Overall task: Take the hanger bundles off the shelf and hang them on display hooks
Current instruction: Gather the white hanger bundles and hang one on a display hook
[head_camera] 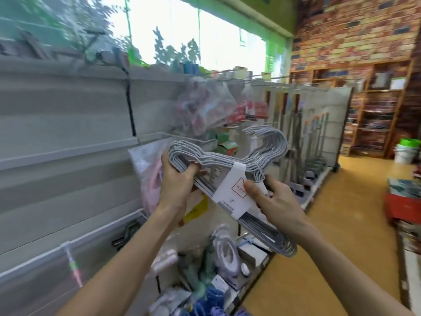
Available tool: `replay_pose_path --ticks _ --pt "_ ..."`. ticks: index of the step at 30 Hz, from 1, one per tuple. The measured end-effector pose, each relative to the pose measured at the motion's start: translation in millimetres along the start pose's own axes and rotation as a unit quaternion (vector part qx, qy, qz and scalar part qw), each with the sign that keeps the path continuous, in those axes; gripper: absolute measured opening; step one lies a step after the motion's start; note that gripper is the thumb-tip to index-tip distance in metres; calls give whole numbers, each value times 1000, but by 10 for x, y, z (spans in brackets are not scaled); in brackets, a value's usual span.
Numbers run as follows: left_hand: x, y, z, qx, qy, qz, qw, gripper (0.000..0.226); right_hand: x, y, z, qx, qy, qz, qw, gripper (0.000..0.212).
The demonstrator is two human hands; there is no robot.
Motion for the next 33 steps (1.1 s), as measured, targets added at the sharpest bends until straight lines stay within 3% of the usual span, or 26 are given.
replay_pose_path --ticks 4,9,12,19,25,29,33 --pt "132 330 -254 -32 -28 -38 998 69 -109 -278 153 -15 24 44 999 40" --pt "238 810 -602 -64 -51 -69 994 58 -270 -653 406 -43 58 103 992 50" --pt "344 1118 -841 -87 -53 -91 991 54 -345 -946 555 -74 74 133 986 72" --pt "707 1824 -1446 -141 -85 -165 973 51 -328 -1737 1070 -130 124 198 964 27" --pt "960 2473 -1931 -166 -100 -221 956 51 -274 -2380 1564 -153 152 244 945 40" --pt "1115 2875 -2217 -180 -121 -251 943 51 -264 -2799 1853 -140 176 254 941 9" --pt "1275 3256 -2505 -196 -132 -272 933 44 -193 -3196 2179 -164 189 282 926 12"
Point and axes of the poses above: each hand's wrist, its own x-axis away from the middle knuckle, its own y-axis out of the back of the hand, z = x × y, the point moved 1 cm from there along -x, towards the middle knuckle, and after that the axes turned 6 degrees about z, right-handed, at the moved point
